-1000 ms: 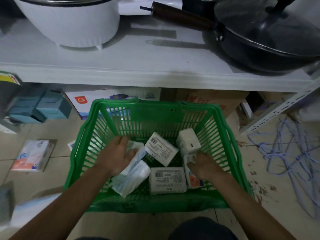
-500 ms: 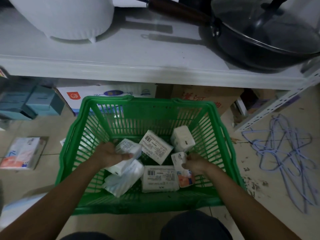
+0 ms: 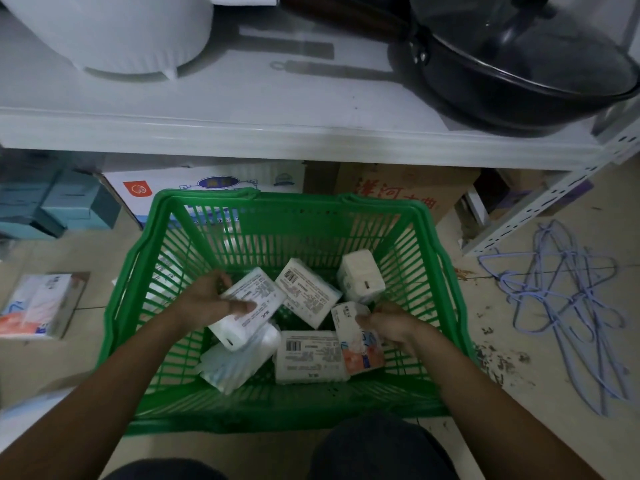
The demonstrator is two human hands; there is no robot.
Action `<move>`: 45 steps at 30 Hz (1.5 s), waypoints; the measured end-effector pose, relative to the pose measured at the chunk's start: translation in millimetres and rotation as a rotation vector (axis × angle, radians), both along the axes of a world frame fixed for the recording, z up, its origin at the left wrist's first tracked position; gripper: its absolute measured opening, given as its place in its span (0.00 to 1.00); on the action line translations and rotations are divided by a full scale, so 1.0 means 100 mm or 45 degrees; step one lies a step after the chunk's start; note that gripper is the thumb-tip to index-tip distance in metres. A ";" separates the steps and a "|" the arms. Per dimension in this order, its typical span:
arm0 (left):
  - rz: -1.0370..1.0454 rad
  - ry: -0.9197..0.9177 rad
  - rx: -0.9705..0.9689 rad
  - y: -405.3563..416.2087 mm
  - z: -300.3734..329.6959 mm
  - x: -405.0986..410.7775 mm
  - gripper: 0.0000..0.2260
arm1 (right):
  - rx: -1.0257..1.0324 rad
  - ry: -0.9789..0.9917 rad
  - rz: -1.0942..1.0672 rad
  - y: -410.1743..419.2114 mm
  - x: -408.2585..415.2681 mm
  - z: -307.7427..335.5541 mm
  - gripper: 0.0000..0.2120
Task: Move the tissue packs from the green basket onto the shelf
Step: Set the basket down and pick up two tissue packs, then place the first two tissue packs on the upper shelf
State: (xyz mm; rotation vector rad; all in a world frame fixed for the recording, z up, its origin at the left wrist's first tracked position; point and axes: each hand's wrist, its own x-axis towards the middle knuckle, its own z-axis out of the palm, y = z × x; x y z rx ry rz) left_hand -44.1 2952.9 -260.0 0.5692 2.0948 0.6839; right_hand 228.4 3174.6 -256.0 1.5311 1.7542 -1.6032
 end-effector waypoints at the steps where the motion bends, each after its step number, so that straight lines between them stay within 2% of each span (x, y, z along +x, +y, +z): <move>1: 0.017 -0.034 0.002 0.01 -0.01 0.00 0.23 | -0.031 0.031 -0.011 -0.01 0.01 0.02 0.24; 4: -0.002 -0.077 -0.062 0.01 -0.04 0.00 0.22 | -0.125 0.083 0.057 -0.09 -0.01 0.06 0.27; 6: -0.001 -0.089 -0.096 0.00 -0.05 0.01 0.22 | -0.081 0.048 0.185 -0.18 -0.04 0.06 0.28; 9: -0.019 -0.105 -0.099 -0.01 -0.02 0.05 0.22 | -0.122 0.072 0.185 -0.24 -0.04 0.01 0.38; 10: -0.018 -0.119 -0.095 -0.02 -0.01 0.06 0.23 | -0.165 0.066 0.181 -0.25 -0.03 0.01 0.37; 13: 0.037 -0.159 -0.097 -0.07 0.00 0.12 0.29 | -0.193 0.056 0.309 -0.27 0.03 0.04 0.24; 15: 0.075 -0.150 -0.089 -0.09 0.03 0.16 0.34 | -0.181 0.097 0.380 -0.32 0.05 0.05 0.22; 17: 0.104 -0.151 -0.053 -0.09 0.07 0.19 0.34 | -0.158 0.163 0.325 -0.36 0.05 0.07 0.24; 22: 0.046 -0.103 0.062 -0.16 0.17 0.24 0.31 | -0.147 0.409 0.106 -0.39 0.09 0.23 0.19; 27: 0.081 -0.056 0.228 -0.26 0.41 0.31 0.29 | 0.051 0.515 -0.081 -0.32 -0.07 0.53 0.31; 29: 0.120 -0.087 0.323 -0.31 0.54 0.34 0.31 | 0.097 0.561 -0.142 -0.26 -0.15 0.64 0.28; 34: 0.248 -0.152 0.533 -0.44 0.89 0.38 0.40 | 0.171 0.701 -0.118 -0.16 -0.33 1.02 0.23; 40: 0.405 -0.256 0.716 -0.51 1.62 0.50 0.30 | 0.169 0.781 -0.147 -0.28 -0.54 1.85 0.18; 45: 0.585 -0.257 0.743 -0.72 2.71 0.60 0.33 | 0.133 0.792 -0.170 -0.52 -0.64 2.96 0.11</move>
